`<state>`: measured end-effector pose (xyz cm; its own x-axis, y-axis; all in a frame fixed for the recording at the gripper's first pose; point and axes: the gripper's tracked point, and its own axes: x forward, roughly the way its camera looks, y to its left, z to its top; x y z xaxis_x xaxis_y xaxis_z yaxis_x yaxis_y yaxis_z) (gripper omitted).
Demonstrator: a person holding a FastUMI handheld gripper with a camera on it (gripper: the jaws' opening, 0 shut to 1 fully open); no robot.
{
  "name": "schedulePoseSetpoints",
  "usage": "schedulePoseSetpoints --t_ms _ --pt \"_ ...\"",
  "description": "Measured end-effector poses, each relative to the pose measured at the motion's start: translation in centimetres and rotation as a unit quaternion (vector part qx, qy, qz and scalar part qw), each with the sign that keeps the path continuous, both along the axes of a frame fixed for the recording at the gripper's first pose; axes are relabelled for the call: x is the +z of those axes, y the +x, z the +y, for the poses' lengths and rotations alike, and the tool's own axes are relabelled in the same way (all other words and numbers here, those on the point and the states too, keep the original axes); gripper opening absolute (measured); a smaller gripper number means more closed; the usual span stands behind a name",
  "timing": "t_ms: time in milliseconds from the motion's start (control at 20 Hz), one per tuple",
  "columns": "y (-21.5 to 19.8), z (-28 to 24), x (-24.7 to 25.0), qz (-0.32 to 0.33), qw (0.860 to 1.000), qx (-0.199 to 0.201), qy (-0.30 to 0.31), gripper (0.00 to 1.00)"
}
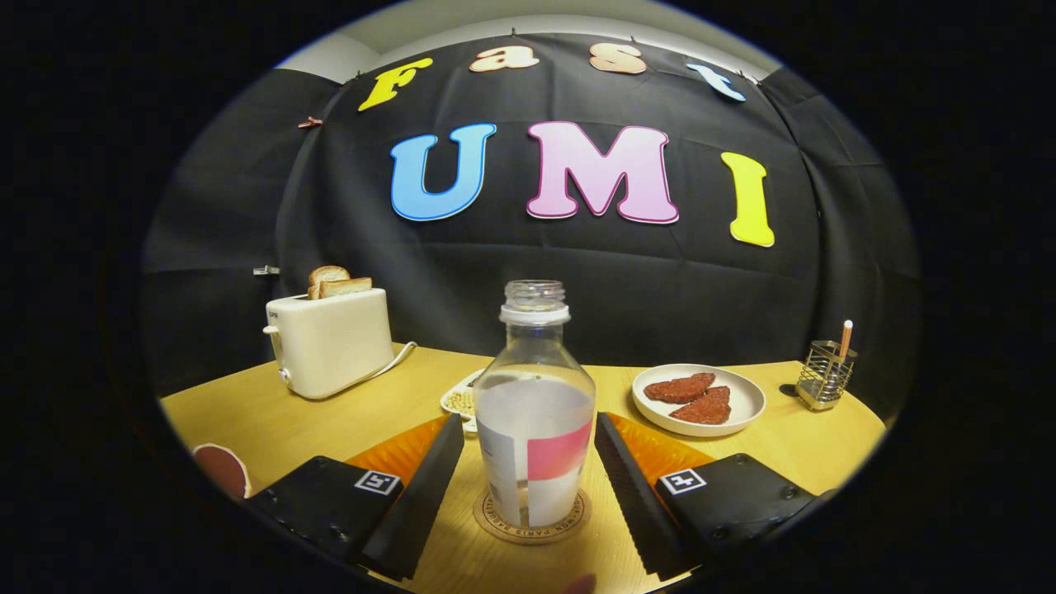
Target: Take the bottle from table, then pour the juice into the cup, finally place the bottle on the coaster
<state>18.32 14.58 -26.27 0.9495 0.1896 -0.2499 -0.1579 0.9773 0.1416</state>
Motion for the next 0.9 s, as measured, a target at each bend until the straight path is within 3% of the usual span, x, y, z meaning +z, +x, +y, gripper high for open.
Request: schedulePoseSetpoints --t_ms 250,900 --pt "-3.4 -2.7 2.3 0.006 0.999 -0.016 -0.037 0.98" --pt "-10.9 -6.7 13.7 -0.024 0.998 -0.030 -0.054 0.97"
